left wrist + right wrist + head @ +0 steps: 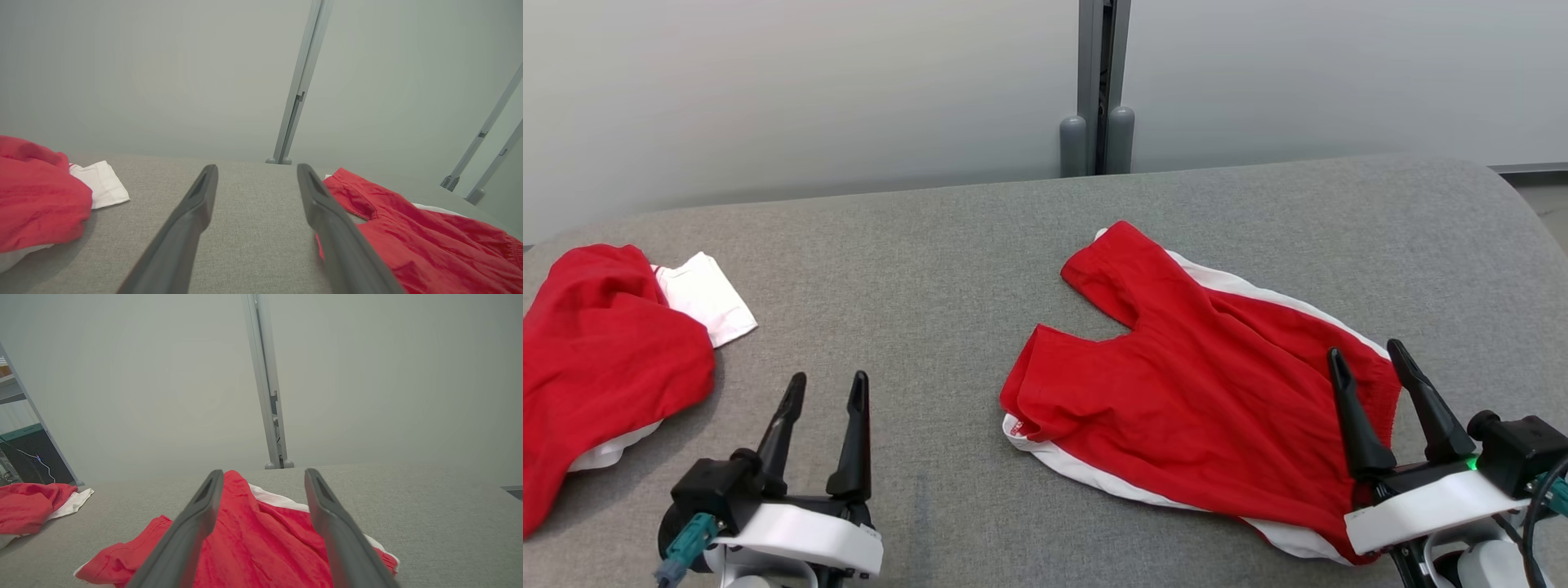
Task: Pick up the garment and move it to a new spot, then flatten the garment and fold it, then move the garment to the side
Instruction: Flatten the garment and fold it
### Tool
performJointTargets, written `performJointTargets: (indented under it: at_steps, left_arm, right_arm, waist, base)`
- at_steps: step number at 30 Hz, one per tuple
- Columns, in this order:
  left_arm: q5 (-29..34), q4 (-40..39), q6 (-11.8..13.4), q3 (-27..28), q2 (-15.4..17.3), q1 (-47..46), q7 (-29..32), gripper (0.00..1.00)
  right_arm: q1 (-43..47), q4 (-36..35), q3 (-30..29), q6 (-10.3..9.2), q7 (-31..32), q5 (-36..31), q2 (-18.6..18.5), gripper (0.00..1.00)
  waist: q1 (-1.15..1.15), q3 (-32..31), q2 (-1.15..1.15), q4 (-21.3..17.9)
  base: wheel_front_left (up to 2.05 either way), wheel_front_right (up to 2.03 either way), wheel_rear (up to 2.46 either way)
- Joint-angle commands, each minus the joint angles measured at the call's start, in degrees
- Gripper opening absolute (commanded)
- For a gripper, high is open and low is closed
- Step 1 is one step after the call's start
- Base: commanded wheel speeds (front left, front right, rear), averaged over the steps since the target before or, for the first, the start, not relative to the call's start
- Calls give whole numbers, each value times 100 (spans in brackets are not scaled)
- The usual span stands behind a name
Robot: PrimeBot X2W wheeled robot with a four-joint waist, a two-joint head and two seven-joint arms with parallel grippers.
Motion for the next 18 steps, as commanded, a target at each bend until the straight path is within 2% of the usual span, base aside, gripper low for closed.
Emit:
performJointTargets:
  at_steps: [1,6,9,15,18]
  left_arm:
    - [23,71,-39,-24,23,-73,-8,100]
    - [-108,278,-187,-482,28,-251,333,100]
    - [-132,287,-253,-1002,200,-407,732,100]
    - [-534,395,-270,-2031,530,-729,1888,100]
    - [-804,488,-273,-2228,600,-895,2420,100]
  right_arm:
    - [-48,0,-24,2,-25,26,-53,100]
    - [-24,19,-40,3,-24,31,-39,100]
    - [-25,12,-39,2,-25,28,-29,100]
    - [-31,-11,-86,2,-25,14,-36,100]
    - [-68,-27,-85,3,-18,11,-17,100]
  waist:
    - [0,-8,0,-7]
    - [0,-44,0,-66]
    - [0,-49,0,-141]
    - [0,-20,0,-309]
    - [0,7,0,-428]
  base:
    - [0,0,0]
    - [0,0,0]
    - [0,0,0]
    - [0,0,0]
    - [0,0,0]
